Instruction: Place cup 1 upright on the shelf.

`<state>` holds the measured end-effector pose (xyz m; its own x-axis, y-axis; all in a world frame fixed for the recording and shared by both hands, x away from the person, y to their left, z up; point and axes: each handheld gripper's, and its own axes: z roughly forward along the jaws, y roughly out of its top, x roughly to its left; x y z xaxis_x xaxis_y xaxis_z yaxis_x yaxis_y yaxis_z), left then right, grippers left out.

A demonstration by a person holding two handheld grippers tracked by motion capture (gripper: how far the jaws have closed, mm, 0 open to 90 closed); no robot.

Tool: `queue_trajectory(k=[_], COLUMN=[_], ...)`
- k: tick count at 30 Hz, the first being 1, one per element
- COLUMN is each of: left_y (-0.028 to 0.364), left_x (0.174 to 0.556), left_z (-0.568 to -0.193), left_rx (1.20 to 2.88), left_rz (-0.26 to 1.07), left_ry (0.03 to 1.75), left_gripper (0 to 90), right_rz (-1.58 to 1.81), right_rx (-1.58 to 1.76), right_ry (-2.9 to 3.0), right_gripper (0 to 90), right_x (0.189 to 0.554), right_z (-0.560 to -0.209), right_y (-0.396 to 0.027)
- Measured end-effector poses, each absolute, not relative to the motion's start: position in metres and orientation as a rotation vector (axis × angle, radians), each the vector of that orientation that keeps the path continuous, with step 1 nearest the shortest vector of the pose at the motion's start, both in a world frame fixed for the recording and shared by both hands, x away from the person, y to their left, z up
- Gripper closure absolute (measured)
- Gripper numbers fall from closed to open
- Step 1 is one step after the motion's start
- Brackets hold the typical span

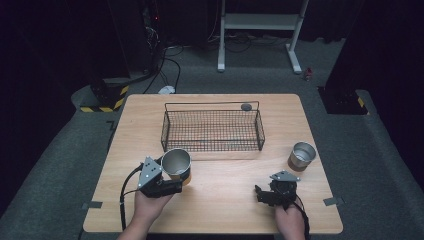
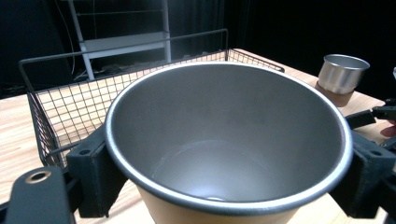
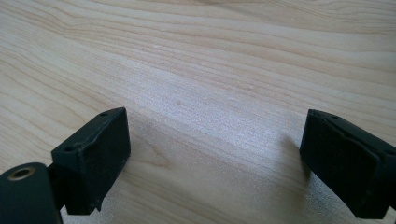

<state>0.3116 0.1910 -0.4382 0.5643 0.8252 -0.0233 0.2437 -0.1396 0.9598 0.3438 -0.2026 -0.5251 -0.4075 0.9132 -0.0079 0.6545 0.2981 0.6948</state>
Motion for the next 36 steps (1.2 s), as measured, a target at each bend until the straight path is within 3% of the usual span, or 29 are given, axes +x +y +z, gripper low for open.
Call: queue_trajectory(k=[36], left_y=[0.182], left_x=[0.35], left_z=[-0.423], left_rx=[1.686], left_rz=[0.634], left_ry=[0.908], left_gripper=[13.6], right_rz=[0.871], right_rx=[1.401], right_ry=[2.169], right_gripper=[8.3], right_x=[0.344], right_z=[-0.525], right_y=[-0.202])
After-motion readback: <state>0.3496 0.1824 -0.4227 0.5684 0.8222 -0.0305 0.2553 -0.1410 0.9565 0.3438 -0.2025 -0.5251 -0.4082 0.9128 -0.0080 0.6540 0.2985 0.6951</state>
